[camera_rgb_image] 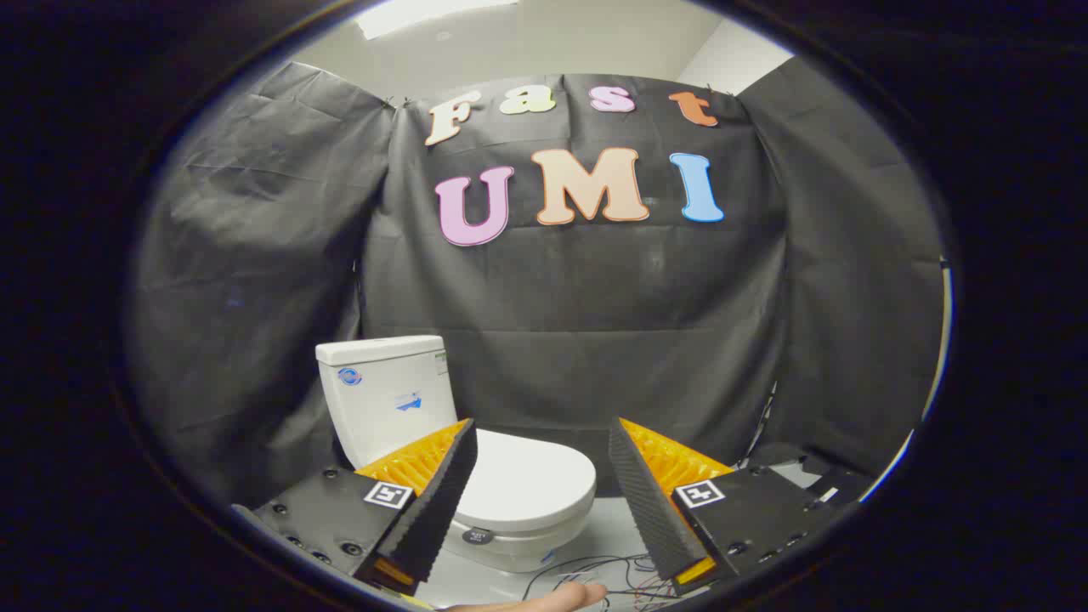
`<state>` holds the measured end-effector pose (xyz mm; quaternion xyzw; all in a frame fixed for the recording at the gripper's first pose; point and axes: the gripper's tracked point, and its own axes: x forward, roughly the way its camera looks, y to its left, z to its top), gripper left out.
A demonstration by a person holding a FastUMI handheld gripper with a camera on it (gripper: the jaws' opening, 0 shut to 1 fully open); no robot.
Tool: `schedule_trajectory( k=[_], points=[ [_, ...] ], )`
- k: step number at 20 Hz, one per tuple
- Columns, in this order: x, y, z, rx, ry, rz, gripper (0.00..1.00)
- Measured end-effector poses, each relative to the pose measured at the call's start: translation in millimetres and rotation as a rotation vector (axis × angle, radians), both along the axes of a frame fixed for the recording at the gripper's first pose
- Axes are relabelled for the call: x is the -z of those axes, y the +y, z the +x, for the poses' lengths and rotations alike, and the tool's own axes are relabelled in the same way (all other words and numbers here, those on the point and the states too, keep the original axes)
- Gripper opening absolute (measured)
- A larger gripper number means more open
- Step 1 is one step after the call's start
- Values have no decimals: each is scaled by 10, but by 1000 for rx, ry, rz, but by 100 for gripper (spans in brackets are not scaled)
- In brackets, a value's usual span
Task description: Open the toilet lid.
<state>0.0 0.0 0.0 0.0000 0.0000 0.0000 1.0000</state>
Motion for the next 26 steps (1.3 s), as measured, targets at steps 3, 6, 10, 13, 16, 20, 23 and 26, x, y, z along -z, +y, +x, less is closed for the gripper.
schedule_trajectory(
  k=[3,6,10,13,16,20,23,26],
  points=[
    [-2,6,5,0,1,-1,97],
    [-9,3,3,0,1,-1,97],
    [-8,-3,1,0,-1,1,97],
    [-8,3,2,0,-2,1,97],
    [-3,2,2,0,1,-2,97],
    [3,-4,2,1,0,-1,97],
    [9,10,11,-1,4,-6,97],
    [-19,-6,68,4,-8,6,97]
  ],
)
